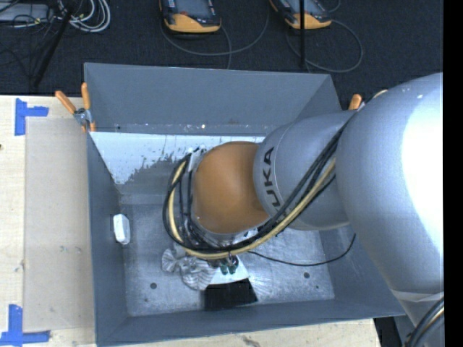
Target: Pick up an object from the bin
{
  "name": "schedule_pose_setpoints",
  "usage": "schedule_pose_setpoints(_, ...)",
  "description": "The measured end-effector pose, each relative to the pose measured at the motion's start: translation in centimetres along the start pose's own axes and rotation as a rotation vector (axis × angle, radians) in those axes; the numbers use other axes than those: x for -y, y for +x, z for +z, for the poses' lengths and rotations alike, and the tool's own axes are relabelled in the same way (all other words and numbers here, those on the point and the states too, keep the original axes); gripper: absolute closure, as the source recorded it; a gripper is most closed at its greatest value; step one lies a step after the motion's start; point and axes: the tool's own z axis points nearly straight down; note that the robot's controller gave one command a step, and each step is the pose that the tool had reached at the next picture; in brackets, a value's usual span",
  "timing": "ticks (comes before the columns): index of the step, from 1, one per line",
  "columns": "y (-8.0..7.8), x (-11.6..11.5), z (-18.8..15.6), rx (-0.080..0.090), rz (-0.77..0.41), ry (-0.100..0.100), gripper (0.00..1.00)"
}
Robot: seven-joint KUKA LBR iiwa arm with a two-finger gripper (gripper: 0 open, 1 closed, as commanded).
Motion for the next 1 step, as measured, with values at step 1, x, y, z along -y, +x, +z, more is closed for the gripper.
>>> schedule_pose_setpoints(1,0.0,0.0,0.0,0.0,0.001,0.0,1.0)
